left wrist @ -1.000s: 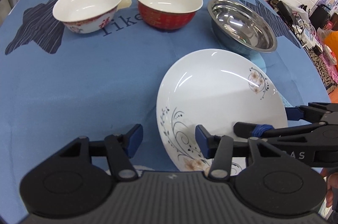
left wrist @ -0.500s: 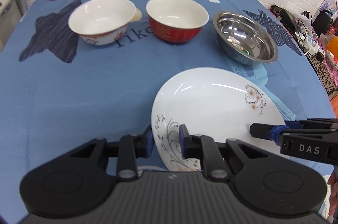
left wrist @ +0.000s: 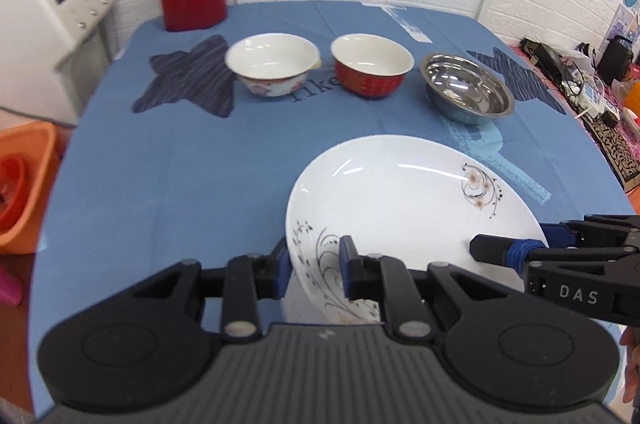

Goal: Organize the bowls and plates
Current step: 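Carry the floral plate onto the plate stack and open both grippers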

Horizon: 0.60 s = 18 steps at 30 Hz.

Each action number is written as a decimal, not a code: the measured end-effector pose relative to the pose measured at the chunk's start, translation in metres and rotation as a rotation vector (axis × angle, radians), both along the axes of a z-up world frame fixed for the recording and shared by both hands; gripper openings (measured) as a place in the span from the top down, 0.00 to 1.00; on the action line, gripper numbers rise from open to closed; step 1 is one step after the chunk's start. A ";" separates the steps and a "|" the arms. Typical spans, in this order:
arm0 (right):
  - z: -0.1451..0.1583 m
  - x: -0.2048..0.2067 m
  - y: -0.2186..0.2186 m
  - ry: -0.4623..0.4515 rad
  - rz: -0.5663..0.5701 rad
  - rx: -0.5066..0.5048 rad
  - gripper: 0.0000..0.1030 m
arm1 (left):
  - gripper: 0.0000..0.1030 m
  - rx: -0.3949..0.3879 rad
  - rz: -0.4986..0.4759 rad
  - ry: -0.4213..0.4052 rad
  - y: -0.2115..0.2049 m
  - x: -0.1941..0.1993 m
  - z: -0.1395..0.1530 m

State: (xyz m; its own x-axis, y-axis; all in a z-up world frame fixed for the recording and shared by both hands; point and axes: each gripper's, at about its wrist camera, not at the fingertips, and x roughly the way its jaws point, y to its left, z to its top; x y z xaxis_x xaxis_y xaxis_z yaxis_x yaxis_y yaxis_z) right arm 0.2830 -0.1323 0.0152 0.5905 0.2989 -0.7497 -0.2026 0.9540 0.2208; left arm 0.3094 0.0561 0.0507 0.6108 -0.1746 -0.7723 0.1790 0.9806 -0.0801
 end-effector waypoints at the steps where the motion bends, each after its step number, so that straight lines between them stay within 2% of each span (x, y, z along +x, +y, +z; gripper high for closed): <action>1: 0.002 -0.008 0.007 -0.009 0.015 0.000 0.72 | 0.86 0.003 0.013 -0.011 0.008 -0.011 0.002; 6: 0.004 -0.047 0.045 -0.032 0.087 -0.007 0.71 | 0.86 0.012 0.074 -0.027 0.045 -0.062 0.003; 11: -0.008 -0.078 0.072 -0.020 0.139 -0.019 0.71 | 0.86 0.016 0.116 -0.022 0.071 -0.103 -0.013; 18: -0.026 -0.097 0.090 -0.007 0.165 -0.036 0.70 | 0.85 0.006 0.143 -0.017 0.086 -0.131 -0.037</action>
State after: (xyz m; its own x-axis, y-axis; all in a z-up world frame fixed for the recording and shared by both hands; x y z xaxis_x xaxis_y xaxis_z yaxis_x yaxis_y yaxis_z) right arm 0.1862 -0.0427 -0.0112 0.5406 0.3655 -0.7577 -0.3587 0.9149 0.1853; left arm 0.1781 0.1419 0.0140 0.6422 -0.0802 -0.7623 0.0386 0.9966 -0.0723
